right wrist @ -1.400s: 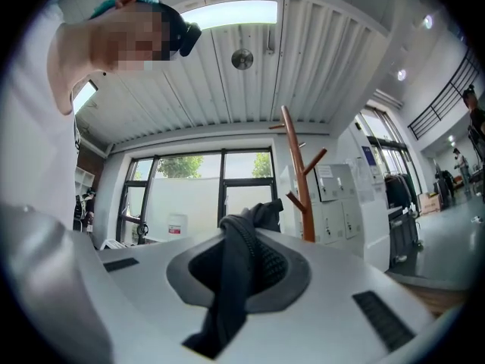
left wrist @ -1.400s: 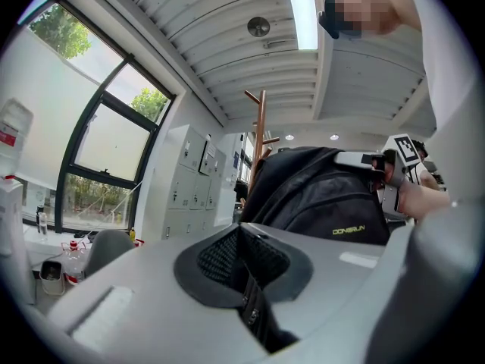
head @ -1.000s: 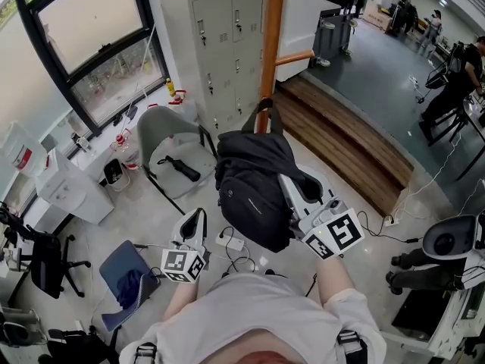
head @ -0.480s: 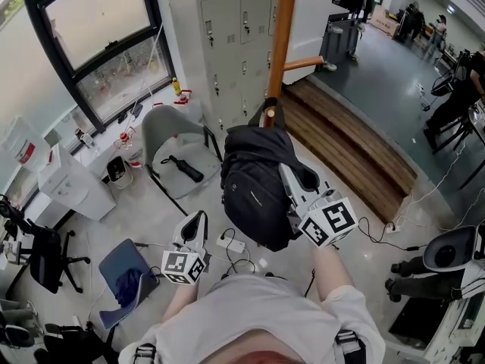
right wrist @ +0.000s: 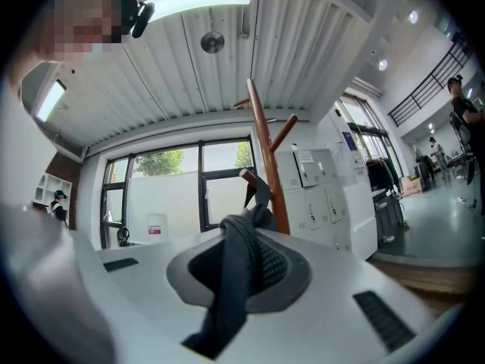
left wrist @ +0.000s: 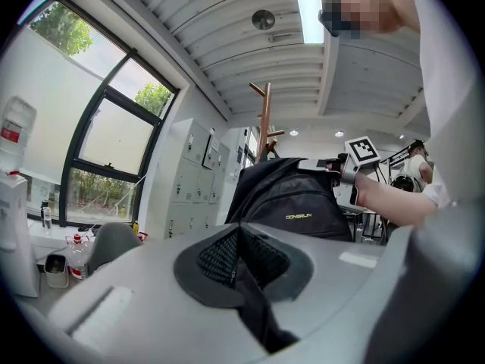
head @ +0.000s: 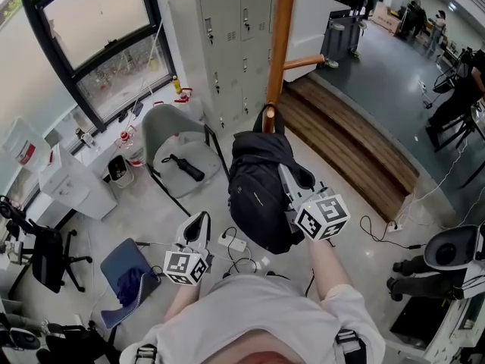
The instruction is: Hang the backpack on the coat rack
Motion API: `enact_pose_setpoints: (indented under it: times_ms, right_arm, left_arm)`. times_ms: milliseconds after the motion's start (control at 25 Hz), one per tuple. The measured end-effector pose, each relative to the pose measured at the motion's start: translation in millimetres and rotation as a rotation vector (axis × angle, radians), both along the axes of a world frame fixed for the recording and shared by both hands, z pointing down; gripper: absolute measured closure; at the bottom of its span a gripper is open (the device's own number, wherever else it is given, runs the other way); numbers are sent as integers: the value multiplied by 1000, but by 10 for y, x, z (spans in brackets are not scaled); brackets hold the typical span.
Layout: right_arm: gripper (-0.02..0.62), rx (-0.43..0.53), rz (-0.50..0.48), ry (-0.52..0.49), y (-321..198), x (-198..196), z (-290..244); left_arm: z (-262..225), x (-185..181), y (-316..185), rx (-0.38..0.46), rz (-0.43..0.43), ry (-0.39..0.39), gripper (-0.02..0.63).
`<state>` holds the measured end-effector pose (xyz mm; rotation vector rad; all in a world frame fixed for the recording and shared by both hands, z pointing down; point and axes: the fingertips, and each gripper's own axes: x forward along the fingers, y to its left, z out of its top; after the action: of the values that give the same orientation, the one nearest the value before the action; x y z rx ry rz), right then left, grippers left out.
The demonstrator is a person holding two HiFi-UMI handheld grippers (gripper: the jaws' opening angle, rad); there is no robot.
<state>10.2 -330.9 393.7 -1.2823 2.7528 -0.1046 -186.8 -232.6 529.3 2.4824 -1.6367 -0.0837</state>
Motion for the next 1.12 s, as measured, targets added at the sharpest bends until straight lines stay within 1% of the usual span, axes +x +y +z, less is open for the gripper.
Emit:
enact_pose_setpoints:
  times_ms: [200, 600, 1040, 1080, 1120]
  right_arm:
    - [554, -30, 12, -9, -139, 16, 106]
    - [554, -97, 30, 7, -304, 29, 250]
    - [552, -172, 54, 103, -321, 19, 429]
    - [550, -174, 58, 114, -317, 22, 437]
    - [535, -174, 64, 126, -313, 25, 443]
  left_arm:
    - [10, -12, 12, -4, -6, -1, 597]
    - [45, 70, 26, -13, 2, -1, 597]
    - [52, 91, 73, -16, 9, 5, 597]
    - [52, 95, 78, -16, 10, 5, 597]
    - [51, 100, 81, -16, 12, 6, 597]
